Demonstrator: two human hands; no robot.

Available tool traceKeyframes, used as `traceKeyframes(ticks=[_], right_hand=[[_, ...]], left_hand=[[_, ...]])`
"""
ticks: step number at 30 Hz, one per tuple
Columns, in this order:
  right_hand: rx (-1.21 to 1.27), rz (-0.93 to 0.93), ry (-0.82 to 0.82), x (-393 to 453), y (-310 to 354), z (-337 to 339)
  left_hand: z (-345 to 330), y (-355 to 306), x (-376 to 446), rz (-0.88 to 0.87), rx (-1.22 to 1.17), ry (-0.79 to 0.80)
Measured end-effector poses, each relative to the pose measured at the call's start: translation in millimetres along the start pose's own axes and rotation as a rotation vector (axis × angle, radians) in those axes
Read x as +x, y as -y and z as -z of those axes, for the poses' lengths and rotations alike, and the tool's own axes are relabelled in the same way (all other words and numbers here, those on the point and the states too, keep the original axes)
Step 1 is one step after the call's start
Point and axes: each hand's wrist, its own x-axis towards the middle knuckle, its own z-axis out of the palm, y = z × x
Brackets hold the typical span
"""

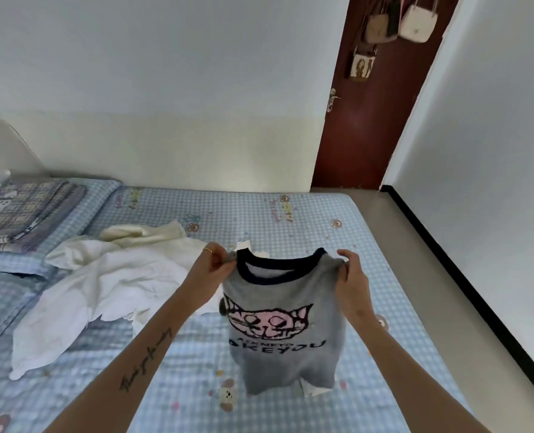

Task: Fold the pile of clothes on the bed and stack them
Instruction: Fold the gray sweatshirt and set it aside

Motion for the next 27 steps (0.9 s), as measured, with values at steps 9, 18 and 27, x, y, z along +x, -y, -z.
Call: traceKeyframes(ticks=[9,18,27], right_hand=[[-0.235,0.109,0.304,15.0,-0.2,46.6],[-0.193,0.125,0.356,-46.2,-18.9,58.4],[-0.259,0.174,0.44,-127.9,-25.8,87.9]], left_hand=[[67.8,33.5,-20.1,0.044,0.503,0.0],[80.7,73.9,-123.2,0.028,0.617,-0.022],[87.3,100.8,-233.5,0.166,0.6,-0.245]])
